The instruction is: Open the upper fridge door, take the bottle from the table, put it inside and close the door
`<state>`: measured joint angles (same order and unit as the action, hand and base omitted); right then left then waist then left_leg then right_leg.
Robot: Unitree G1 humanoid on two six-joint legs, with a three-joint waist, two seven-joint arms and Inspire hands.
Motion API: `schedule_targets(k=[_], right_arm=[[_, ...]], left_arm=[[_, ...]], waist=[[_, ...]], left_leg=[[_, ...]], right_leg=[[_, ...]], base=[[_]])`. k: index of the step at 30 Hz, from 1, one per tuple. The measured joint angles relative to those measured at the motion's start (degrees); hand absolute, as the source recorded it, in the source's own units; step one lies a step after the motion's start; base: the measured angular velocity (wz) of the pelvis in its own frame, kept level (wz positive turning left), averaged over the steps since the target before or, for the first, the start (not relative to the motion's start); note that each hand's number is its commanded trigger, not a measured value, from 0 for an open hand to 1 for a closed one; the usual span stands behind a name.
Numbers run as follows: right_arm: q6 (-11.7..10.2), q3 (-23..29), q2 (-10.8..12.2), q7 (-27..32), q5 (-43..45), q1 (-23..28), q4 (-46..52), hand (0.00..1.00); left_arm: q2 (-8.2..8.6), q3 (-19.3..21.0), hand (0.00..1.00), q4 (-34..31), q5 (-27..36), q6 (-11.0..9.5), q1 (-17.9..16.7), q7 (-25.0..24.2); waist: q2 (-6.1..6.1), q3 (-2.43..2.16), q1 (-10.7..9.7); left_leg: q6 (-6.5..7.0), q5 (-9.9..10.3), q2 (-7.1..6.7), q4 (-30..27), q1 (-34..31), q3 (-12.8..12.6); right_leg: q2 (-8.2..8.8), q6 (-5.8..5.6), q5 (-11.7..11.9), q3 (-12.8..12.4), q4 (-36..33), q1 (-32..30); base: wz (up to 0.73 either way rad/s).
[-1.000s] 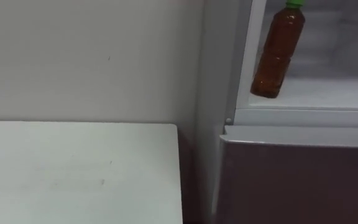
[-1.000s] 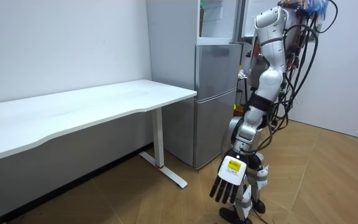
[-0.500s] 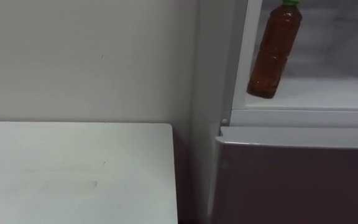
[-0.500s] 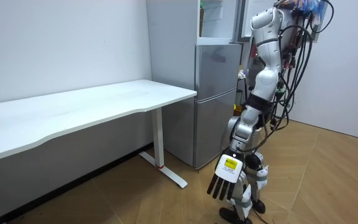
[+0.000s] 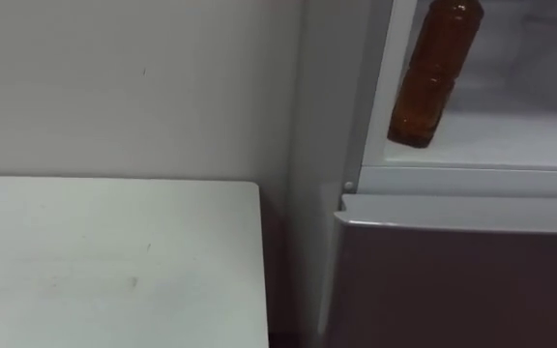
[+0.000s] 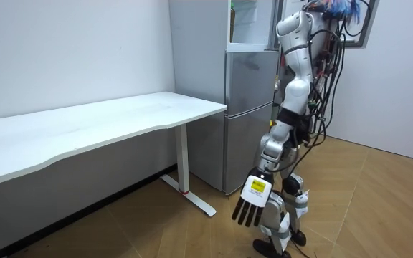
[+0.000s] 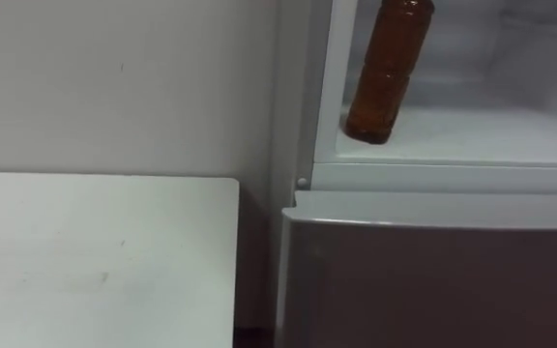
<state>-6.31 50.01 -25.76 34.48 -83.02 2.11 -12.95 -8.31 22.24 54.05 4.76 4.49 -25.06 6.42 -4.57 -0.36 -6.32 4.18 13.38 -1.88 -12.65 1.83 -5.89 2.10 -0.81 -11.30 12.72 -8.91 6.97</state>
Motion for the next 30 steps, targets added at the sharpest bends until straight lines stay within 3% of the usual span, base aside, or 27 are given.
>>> schedule_targets(k=[8, 15, 30], right_arm=[[-0.7, 3.4, -2.3, 2.9, 0.0, -1.9, 0.1, 0.00], [-2.3, 5.3, -9.5, 4.1, 0.6, -5.0, 0.2, 0.00], [-1.2, 5.0, -9.7, 5.7, 4.6, -5.6, 0.4, 0.00]], left_arm=[[0.14, 1.0, 0.00, 0.0, -0.5, -0.3, -0.8, 0.2], [-0.06, 4.7, 0.00, 0.6, -2.0, -2.5, -0.8, 0.2], [0.90, 4.7, 0.00, 1.1, -2.2, -2.6, 0.4, -0.5]], waist=[[-0.07, -0.02, -1.2], [-0.18, -0.09, -3.0], [-0.50, -0.21, -2.8]], left_leg=[[-0.22, -0.1, 0.19, 0.1, 0.8, -0.1], [-0.31, -0.3, 0.24, 0.0, 0.5, -1.5], [-0.37, -0.3, 0.17, 1.4, 2.0, -2.0]], right_leg=[[-0.03, 0.02, 0.0, -0.1, -0.9, -0.2], [-0.16, 0.23, -0.2, -1.5, -0.6, -1.1], [-0.15, 0.15, -0.4, -1.7, -0.8, -0.3]], base=[[-0.02], [-0.11], [-0.01]])
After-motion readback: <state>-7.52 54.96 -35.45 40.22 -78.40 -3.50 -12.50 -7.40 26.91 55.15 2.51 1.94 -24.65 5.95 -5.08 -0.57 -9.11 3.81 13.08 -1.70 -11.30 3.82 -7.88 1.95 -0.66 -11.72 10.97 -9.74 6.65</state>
